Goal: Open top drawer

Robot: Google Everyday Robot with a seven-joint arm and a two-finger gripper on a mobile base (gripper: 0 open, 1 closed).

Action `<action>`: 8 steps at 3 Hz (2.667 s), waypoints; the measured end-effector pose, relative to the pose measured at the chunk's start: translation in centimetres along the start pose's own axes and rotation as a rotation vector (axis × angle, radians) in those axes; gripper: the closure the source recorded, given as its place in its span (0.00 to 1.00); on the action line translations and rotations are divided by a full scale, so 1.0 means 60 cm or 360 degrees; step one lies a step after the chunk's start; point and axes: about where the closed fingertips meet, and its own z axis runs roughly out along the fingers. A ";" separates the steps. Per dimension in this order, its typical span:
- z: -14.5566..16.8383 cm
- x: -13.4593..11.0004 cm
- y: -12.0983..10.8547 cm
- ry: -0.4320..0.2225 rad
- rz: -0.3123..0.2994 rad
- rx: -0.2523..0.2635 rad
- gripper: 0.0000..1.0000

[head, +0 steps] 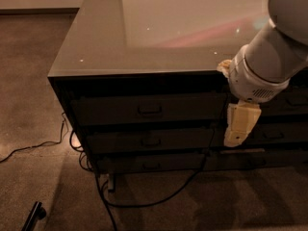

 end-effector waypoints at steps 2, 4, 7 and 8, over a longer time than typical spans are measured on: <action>0.061 -0.063 -0.035 -0.0006 -0.0211 0.0062 0.00; 0.171 -0.091 -0.064 0.0100 -0.0266 0.0017 0.00; 0.247 -0.107 -0.080 0.0157 -0.0290 -0.0103 0.00; 0.289 -0.093 -0.067 0.0174 -0.0250 -0.0161 0.00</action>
Offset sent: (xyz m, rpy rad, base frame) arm 0.0644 0.0783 -0.0424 -0.0578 -0.1142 0.2014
